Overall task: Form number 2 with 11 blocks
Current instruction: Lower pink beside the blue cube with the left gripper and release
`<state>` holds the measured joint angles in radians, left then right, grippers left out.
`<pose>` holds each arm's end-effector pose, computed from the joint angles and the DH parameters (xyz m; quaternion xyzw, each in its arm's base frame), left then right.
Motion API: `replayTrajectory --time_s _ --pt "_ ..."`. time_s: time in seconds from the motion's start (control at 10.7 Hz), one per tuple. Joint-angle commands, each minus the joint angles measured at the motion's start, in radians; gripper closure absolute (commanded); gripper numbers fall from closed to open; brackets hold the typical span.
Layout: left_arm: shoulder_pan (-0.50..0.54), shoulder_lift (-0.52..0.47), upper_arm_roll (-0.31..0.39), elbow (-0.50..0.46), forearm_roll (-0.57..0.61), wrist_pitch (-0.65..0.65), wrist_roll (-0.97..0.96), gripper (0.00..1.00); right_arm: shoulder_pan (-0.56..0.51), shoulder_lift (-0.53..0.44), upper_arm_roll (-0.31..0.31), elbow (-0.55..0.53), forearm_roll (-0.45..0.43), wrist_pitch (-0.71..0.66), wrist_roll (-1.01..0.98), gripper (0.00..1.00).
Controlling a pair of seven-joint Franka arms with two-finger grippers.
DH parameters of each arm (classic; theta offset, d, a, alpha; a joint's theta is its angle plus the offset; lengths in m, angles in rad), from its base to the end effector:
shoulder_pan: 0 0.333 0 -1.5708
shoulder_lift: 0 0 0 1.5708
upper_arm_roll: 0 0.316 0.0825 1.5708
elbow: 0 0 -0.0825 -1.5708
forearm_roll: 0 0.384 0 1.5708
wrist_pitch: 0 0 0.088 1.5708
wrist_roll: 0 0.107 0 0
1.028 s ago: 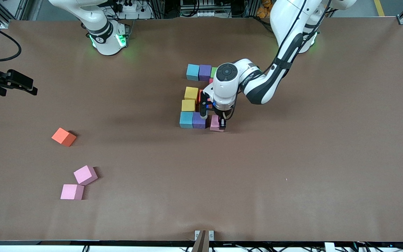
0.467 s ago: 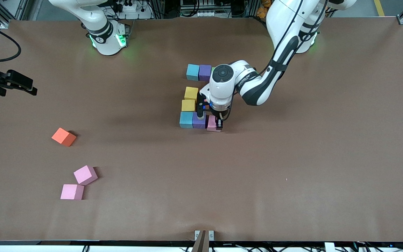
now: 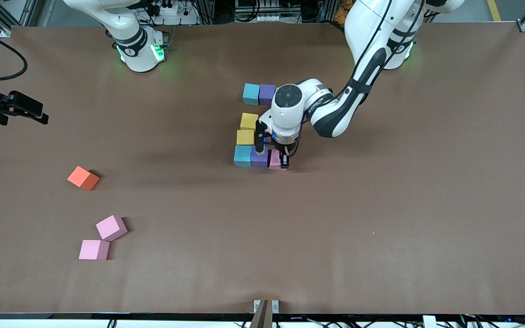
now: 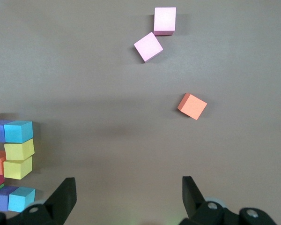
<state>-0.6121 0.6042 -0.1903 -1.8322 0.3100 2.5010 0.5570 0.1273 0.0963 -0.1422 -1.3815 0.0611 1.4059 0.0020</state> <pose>0.4598 -0.4662 0.2124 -0.7083 0.7033 -0.0469 0.0387 0.5671 0.0035 0.6450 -0.9991 0.0044 0.0353 0.0237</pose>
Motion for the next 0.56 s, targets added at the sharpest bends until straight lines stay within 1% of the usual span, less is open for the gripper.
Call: replayTrajectory --time_s 0.0,0.28,0.47 --pt "-0.009 0.006 0.011 0.019 0.034 -0.017 -0.023 0.0 -0.015 0.007 0.012 0.016 -0.007 -0.004 0.016 0.0" --pt "-0.011 -0.003 0.011 0.019 0.031 -0.033 -0.046 0.0 -0.015 0.007 0.012 0.016 -0.007 -0.004 0.016 0.0" --pt "-0.014 -0.027 0.009 0.014 0.032 -0.073 -0.048 0.0 -0.015 0.007 0.012 0.016 -0.007 -0.004 0.016 0.0"
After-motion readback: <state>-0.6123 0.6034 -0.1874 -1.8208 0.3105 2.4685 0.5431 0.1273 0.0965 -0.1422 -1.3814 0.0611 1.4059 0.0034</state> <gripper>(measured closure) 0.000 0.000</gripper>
